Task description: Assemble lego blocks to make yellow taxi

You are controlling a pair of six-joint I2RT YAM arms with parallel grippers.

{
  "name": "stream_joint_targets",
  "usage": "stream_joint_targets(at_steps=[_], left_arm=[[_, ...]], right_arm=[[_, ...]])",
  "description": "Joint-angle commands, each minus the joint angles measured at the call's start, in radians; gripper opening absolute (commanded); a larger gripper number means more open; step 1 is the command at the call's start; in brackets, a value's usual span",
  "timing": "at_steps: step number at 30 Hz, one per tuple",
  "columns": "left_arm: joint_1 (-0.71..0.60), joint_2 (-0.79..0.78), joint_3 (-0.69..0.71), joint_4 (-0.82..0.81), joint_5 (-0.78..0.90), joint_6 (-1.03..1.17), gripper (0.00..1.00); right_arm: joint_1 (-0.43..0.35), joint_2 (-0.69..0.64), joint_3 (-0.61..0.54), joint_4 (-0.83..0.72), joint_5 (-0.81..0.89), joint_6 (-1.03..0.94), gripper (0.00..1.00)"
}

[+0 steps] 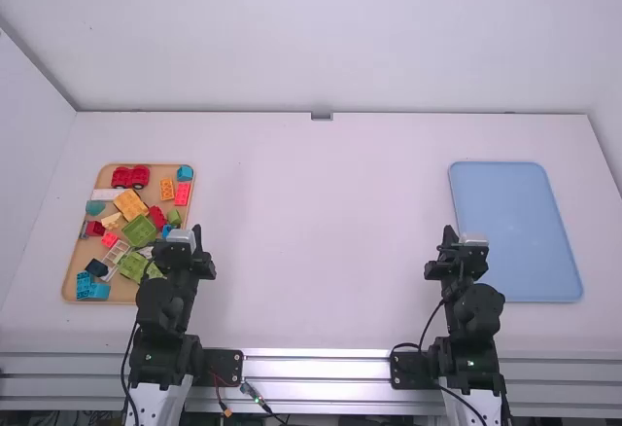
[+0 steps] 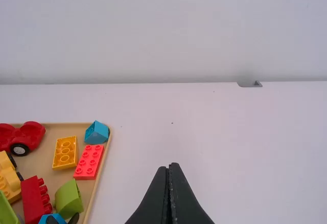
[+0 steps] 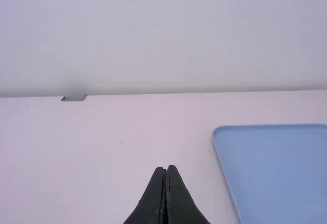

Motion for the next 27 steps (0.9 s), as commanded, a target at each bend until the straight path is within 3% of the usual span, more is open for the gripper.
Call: stream_joint_targets(at_steps=[1, 9, 16, 23, 27], left_arm=[[0.0, 0.0, 0.0, 0.0, 0.0, 0.001, 0.0], [-0.001, 0.02, 0.021, 0.002, -0.011, 0.003, 0.03], [0.0, 0.099, 0.11, -0.029, -0.045, -0.007, 0.1], [0.016, 0.248, 0.283, -0.125, -0.086, -0.052, 0.19], [0.041, 0.394, 0.457, -0.233, -0.094, -0.085, 0.26]], right_arm=[[0.0, 0.0, 0.0, 0.0, 0.002, -0.003, 0.0], [0.001, 0.021, 0.018, 0.008, -0.001, -0.004, 0.03], [0.002, 0.107, 0.1, -0.006, -0.009, -0.014, 0.1], [0.004, 0.252, 0.238, -0.038, -0.018, -0.028, 0.19], [0.005, 0.367, 0.339, -0.052, -0.026, -0.038, 0.26]])
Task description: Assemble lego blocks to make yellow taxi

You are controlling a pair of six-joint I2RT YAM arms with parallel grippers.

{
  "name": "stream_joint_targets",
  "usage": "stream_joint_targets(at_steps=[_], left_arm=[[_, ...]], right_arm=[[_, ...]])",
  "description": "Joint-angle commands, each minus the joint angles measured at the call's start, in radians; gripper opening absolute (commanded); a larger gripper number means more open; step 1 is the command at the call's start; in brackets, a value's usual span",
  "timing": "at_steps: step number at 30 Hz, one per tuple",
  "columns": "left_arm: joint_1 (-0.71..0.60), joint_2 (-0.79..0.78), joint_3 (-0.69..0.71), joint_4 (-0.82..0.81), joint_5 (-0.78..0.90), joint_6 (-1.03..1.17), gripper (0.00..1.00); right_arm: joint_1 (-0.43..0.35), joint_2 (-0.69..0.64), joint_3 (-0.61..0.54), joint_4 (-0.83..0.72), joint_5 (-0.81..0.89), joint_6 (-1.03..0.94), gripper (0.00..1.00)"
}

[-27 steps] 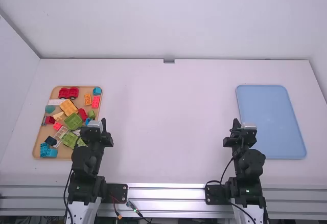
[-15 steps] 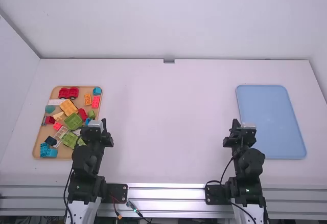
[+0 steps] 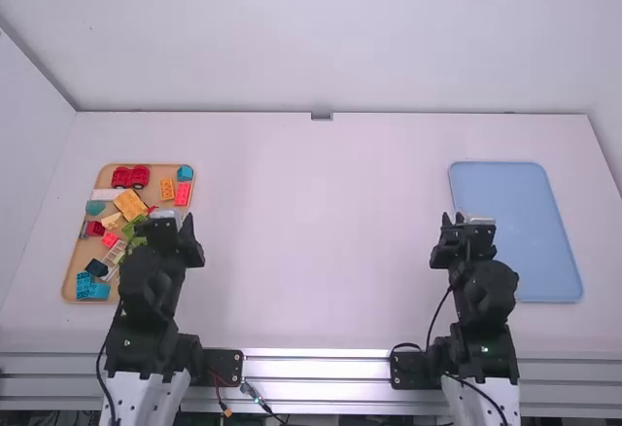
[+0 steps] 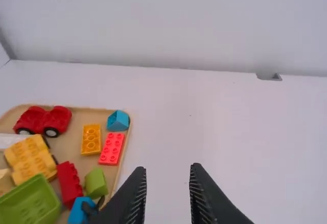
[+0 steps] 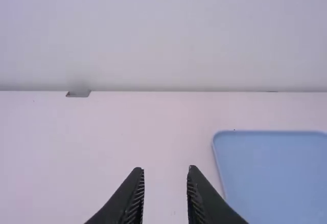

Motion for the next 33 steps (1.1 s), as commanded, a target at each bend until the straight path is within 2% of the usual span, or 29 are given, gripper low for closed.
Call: stream_joint_targets(at_steps=[1, 7, 13, 17, 25, 33], left_arm=[[0.024, 0.087, 0.125, -0.038, -0.02, -0.036, 0.27], [0.087, 0.352, 0.424, -0.21, -0.045, -0.101, 0.39], [0.203, 0.659, 0.734, -0.371, 0.059, -0.1, 0.53], [0.25, 0.769, 0.822, -0.399, 0.085, -0.079, 0.59], [0.39, 1.064, 1.051, -0.533, 0.042, -0.227, 0.74], [0.532, 1.325, 1.229, -0.665, 0.049, -0.274, 0.86]], right_arm=[[0.005, 0.07, 0.088, -0.003, -0.005, -0.009, 0.28], [0.007, 0.241, 0.24, -0.029, -0.018, -0.025, 0.39], [0.01, 0.442, 0.423, -0.057, -0.033, -0.044, 0.53], [0.012, 0.521, 0.496, -0.069, -0.038, -0.052, 0.59], [0.014, 0.742, 0.697, -0.1, -0.057, -0.073, 0.74], [0.019, 0.916, 0.855, -0.127, -0.071, -0.081, 0.86]])
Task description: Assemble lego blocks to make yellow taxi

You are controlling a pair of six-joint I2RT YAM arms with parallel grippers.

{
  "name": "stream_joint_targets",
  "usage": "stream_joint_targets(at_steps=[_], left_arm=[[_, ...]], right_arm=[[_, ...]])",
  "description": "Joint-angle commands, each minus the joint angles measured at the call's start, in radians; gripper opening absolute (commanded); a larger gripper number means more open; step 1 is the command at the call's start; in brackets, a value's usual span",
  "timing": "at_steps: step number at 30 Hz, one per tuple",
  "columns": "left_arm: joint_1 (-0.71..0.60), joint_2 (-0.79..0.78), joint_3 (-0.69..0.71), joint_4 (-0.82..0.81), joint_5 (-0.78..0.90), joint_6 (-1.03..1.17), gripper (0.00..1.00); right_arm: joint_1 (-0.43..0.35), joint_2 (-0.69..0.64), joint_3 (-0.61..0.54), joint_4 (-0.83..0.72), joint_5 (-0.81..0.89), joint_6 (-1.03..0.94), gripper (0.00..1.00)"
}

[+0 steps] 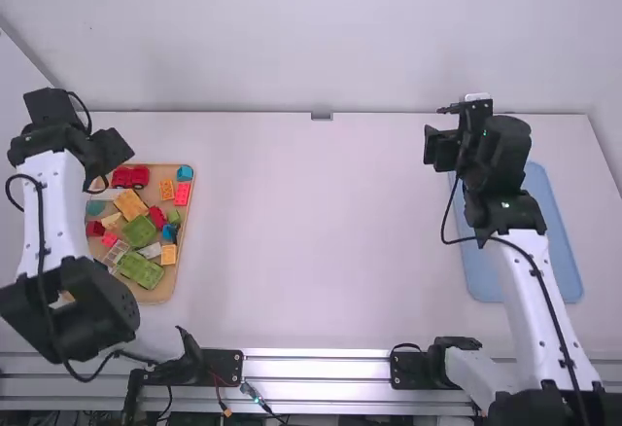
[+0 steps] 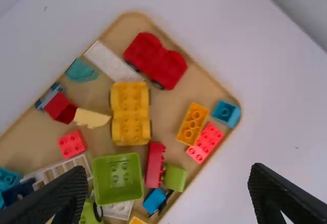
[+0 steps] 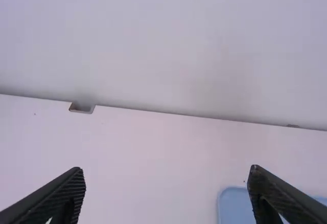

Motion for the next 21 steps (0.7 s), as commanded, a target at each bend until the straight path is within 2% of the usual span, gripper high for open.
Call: stream_joint_targets(at_steps=[1, 4, 12, 14, 18, 19, 21], left_arm=[[0.046, 0.078, 0.067, -0.032, -0.008, -0.034, 0.88], [0.086, 0.182, 0.13, -0.077, -0.009, -0.042, 0.92], [0.129, 0.374, 0.241, -0.138, -0.011, -0.031, 0.96], [0.131, 0.424, 0.26, -0.136, 0.005, -0.01, 0.96], [0.131, 0.424, 0.26, -0.136, 0.005, -0.01, 0.96], [0.133, 0.479, 0.262, -0.124, 0.055, 0.039, 0.92], [0.13, 0.49, 0.255, -0.115, 0.058, 0.038, 0.92]], right_arm=[[0.006, 0.047, 0.072, -0.006, -0.01, -0.001, 0.88], [0.012, 0.103, 0.122, -0.028, -0.016, -0.007, 0.92], [0.02, 0.188, 0.2, -0.045, -0.024, -0.014, 0.98], [0.019, 0.202, 0.213, -0.054, -0.024, -0.016, 0.99], [0.019, 0.202, 0.213, -0.054, -0.024, -0.016, 0.99], [0.021, 0.206, 0.217, -0.065, -0.024, -0.016, 0.99], [0.021, 0.206, 0.217, -0.068, -0.024, -0.016, 0.99]])
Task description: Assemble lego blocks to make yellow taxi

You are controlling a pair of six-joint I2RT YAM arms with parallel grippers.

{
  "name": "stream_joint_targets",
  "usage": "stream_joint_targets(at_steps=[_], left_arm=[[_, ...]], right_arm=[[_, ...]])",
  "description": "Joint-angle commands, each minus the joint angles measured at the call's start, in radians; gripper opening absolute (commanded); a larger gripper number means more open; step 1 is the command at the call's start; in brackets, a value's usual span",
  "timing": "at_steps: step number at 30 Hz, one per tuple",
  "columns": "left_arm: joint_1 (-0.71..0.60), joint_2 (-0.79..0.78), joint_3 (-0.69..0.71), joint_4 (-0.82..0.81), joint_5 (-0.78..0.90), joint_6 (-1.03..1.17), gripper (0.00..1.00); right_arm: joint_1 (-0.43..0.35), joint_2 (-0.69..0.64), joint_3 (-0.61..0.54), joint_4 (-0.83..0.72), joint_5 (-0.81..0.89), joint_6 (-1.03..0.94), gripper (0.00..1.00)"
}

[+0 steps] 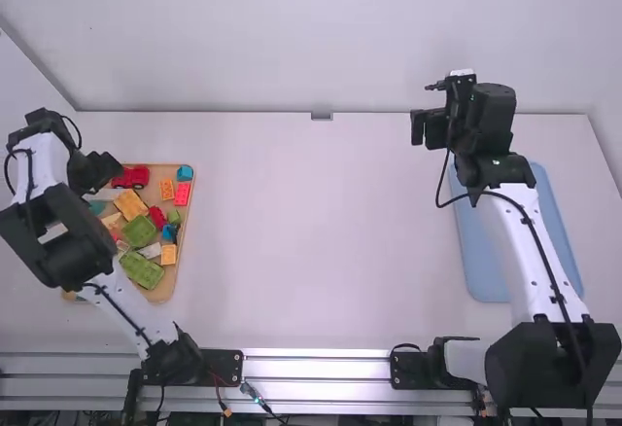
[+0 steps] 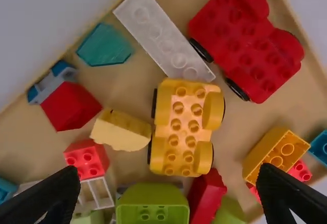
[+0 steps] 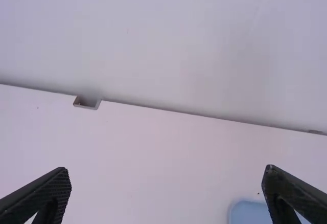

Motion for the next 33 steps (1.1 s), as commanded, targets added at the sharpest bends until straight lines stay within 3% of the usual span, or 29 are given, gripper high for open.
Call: stream_joint_targets(at_steps=[1, 13, 17, 21, 26, 33], left_arm=[[-0.007, 0.029, 0.001, 0.01, 0.026, 0.023, 0.91], [-0.095, 0.044, -0.113, 0.111, -0.01, 0.001, 0.76], [-0.138, 0.043, -0.113, 0.071, -0.161, -0.112, 0.81], [-0.138, 0.043, -0.113, 0.045, -0.196, -0.155, 0.83], [-0.108, 0.044, -0.122, 0.047, -0.171, -0.152, 0.84], [-0.094, 0.043, -0.222, 0.143, -0.084, -0.083, 0.79]], right_arm=[[0.001, 0.01, 0.04, -0.003, -0.002, 0.004, 0.99], [0.001, 0.01, 0.04, -0.003, -0.002, 0.004, 0.99], [0.001, 0.01, 0.04, -0.008, -0.002, 0.003, 0.99], [0.0, 0.01, 0.04, -0.013, -0.002, 0.003, 0.99], [0.0, 0.01, 0.04, -0.014, -0.002, 0.004, 0.99], [0.0, 0.01, 0.04, -0.016, -0.002, 0.004, 0.99]])
